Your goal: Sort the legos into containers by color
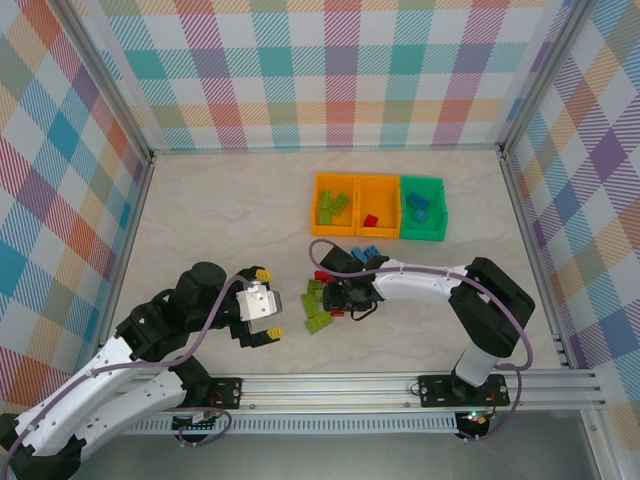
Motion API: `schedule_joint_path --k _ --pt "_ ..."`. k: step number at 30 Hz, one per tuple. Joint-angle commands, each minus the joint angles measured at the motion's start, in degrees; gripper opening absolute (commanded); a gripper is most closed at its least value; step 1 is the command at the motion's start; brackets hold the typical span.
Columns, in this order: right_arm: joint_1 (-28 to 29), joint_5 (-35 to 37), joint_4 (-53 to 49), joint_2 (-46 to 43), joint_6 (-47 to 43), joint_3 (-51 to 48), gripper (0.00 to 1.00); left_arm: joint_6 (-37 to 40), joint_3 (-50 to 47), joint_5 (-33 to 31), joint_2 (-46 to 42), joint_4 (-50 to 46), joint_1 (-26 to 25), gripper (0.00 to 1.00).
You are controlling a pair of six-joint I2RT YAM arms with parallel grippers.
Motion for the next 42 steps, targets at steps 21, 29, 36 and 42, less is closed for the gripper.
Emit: schedule_joint_path --k 21,29,36,42 --pt "-19.3 8.0 -2.0 -13.6 -20.8 9.0 0.27 1.4 -7.2 4.6 -3.0 11.1 3.4 1.0" --pt "-29.4 4.6 1.7 7.4 -27.3 26.5 0.26 0.1 -8.4 3.8 -2.7 11.2 3.5 1.0" --pt "-31.7 1.0 1.5 14.7 -27.0 33.1 0.44 0.8 -9.1 1.6 -2.8 11.4 3.5 1.0" --pt "-31.9 0.4 0.2 10.9 -27.3 32.8 0.52 -0.4 -9.7 0.7 -2.4 13.0 3.5 1.0"
